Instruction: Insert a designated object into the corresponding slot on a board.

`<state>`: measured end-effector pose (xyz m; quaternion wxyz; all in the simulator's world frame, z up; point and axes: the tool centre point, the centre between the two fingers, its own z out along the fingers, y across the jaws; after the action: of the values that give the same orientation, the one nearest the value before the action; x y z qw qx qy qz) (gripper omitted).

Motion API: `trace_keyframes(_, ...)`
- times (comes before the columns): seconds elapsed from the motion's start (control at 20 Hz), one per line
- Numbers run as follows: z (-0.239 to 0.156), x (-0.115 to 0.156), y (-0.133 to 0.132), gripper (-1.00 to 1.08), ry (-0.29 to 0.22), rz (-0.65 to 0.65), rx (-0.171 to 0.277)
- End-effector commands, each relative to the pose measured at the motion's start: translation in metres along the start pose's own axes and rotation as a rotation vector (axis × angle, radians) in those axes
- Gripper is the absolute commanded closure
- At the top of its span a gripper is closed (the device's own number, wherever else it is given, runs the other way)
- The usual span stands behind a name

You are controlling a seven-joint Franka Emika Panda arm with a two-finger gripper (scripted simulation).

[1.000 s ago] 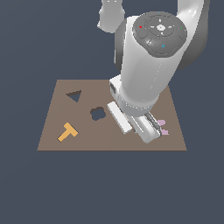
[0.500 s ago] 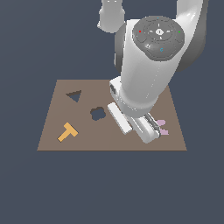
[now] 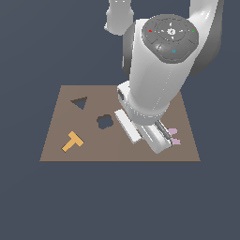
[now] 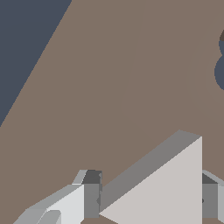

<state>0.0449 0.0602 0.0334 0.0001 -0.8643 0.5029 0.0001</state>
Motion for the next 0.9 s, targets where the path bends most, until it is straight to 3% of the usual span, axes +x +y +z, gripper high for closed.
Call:
trace_keyframes(0.0, 0.0, 0.002, 0.002, 1.08, 0.0, 0.003, 0.0)
trace_keyframes(0.45, -0.001, 0.031, 0.039, 1.08, 0.0, 0.047, 0.0)
trace_keyframes(0.85, -0.004, 0.086, 0.116, 1.08, 0.0, 0.137, 0.0)
